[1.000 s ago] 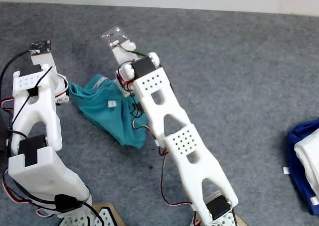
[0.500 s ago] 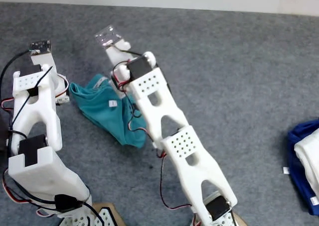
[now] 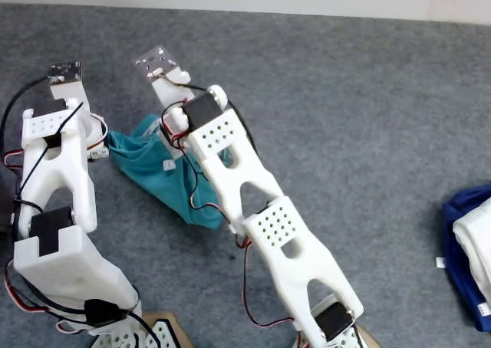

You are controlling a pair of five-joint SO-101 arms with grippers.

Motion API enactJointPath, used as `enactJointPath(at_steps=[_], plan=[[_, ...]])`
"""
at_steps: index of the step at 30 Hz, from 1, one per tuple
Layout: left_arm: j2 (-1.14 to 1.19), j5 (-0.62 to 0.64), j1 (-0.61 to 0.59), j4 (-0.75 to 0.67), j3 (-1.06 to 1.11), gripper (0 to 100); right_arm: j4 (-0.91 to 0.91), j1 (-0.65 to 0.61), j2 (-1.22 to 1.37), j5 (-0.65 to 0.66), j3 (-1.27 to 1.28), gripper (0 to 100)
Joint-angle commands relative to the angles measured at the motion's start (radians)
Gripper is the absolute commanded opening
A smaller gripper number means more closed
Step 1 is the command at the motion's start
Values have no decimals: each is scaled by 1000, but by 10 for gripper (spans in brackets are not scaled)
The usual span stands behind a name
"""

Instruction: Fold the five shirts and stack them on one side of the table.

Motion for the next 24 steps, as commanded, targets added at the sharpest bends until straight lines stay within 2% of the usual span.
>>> enactJointPath(at_steps=[1,8,10,13,20,24], plan=[[-47,8,24,-6,-4,7,15,-16,-160,-32,58,7],[-47,8,24,-6,-4,7,7,-96,-460,-74,572,7],[-47,8,24,-6,-4,7,5,-107,-519,-87,651,7],[-47,8,24,-6,-4,7,4,-97,-576,-87,702,7],[-47,8,24,-6,-4,7,4,35,-581,-81,725,7],[-47,8,25,-6,-4,7,-102,41,-530,-78,806,7]])
